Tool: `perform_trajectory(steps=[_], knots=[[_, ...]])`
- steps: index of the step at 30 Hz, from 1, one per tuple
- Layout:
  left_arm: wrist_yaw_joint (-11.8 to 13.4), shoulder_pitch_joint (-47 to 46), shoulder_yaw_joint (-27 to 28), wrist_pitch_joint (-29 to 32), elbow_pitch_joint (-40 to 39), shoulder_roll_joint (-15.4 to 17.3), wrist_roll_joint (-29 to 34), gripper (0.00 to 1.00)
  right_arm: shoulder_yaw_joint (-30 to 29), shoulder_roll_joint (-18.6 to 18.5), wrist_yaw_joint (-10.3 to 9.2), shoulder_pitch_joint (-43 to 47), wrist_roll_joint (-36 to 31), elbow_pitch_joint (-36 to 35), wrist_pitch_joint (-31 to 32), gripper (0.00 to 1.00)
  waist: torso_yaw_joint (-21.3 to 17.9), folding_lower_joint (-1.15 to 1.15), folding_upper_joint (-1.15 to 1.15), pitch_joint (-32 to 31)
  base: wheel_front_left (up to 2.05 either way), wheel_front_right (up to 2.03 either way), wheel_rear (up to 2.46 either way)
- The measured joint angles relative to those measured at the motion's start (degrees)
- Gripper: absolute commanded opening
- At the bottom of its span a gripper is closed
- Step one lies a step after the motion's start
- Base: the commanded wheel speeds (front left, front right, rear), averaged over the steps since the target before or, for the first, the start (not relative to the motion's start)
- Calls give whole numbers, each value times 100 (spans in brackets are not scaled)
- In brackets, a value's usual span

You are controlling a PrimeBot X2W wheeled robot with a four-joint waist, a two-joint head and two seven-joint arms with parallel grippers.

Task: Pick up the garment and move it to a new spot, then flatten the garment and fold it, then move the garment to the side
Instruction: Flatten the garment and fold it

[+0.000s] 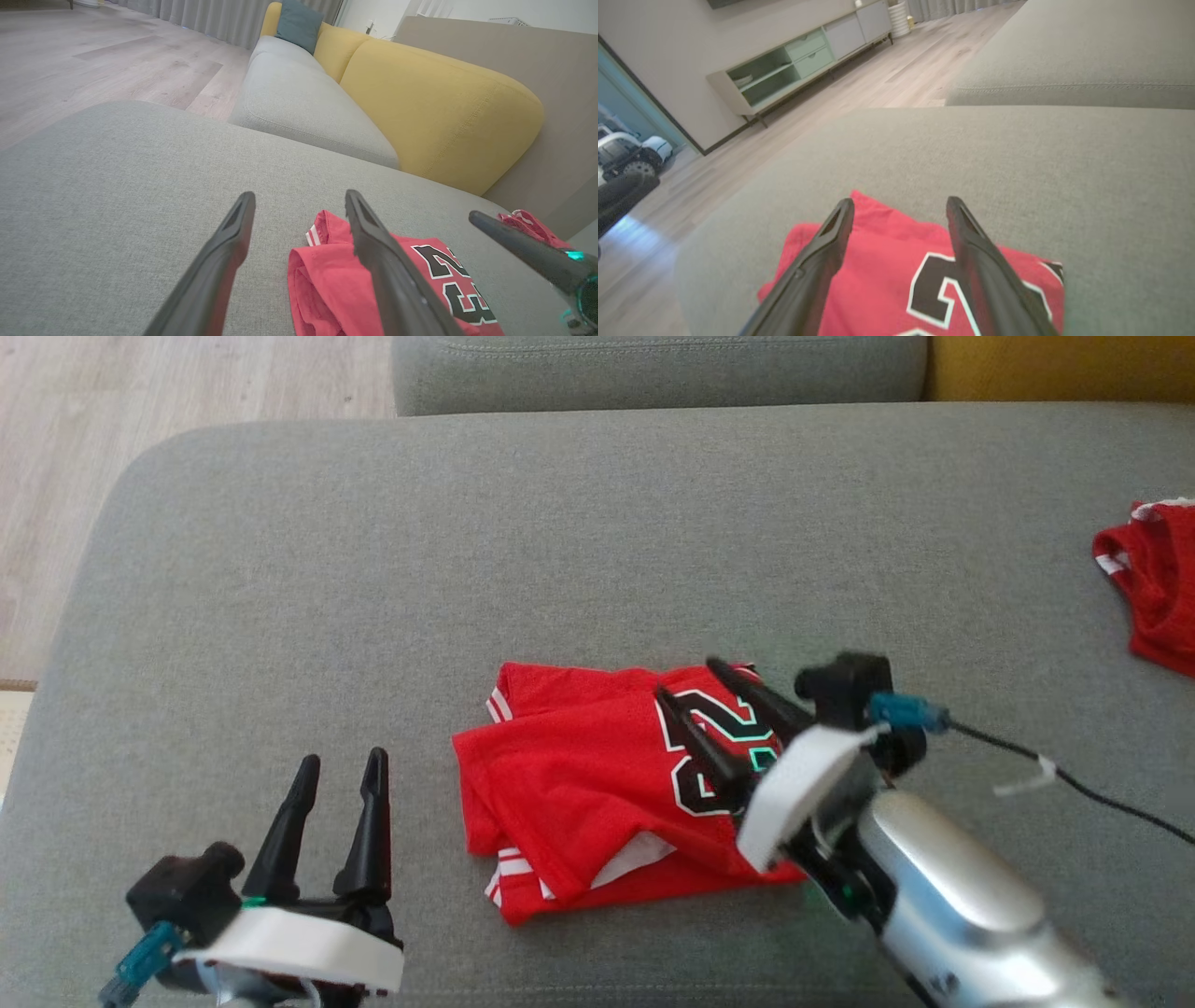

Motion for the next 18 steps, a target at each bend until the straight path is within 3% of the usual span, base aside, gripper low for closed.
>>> perform_trajectory(steps=[4, 11, 12, 13, 14, 15, 16, 17, 18], knots=[[18, 1, 9, 0, -2, 1, 0, 100, -58, -263, 0, 343, -155, -372, 180, 100, -18, 0, 0, 7, 0, 0, 0], [18, -2, 33, 0, -9, 2, 0, 100, -129, -236, 0, 616, -625, -666, 187, 100, -55, 0, 0, 55, 0, 0, 0], [16, -3, 32, 0, -9, 2, 0, 100, -120, -216, 0, 628, -700, -641, 108, 77, -48, 0, 0, 61, 0, 0, 0], [16, -3, 32, 0, -9, 2, 0, 100, -108, -180, 0, 643, -758, -592, 21, 43, -39, 0, 0, 68, 0, 0, 0], [15, -4, 31, 0, -8, 3, 0, 100, -86, -137, 0, 664, -821, -510, -67, 43, -25, 0, 0, 74, 0, 0, 0], [14, -6, 30, 0, -8, 3, 0, 100, -45, -88, 0, 684, -890, -396, -145, 21, -8, 0, 0, 79, 0, 0, 0], [14, -8, 29, 0, -7, 3, 0, 100, -9, -26, 0, 708, -924, -272, -214, 9, 12, 0, 0, 84, 0, 0, 0], [13, -12, 27, 0, -5, 4, 0, 100, 24, 36, 0, 717, -936, -143, -291, 0, 35, 0, 0, 89, 0, 0, 0], [13, -20, 27, 0, -4, 5, 0, 100, 76, 96, 0, 715, -949, -15, -364, 0, 61, 0, 0, 94, 0, 0, 0]])
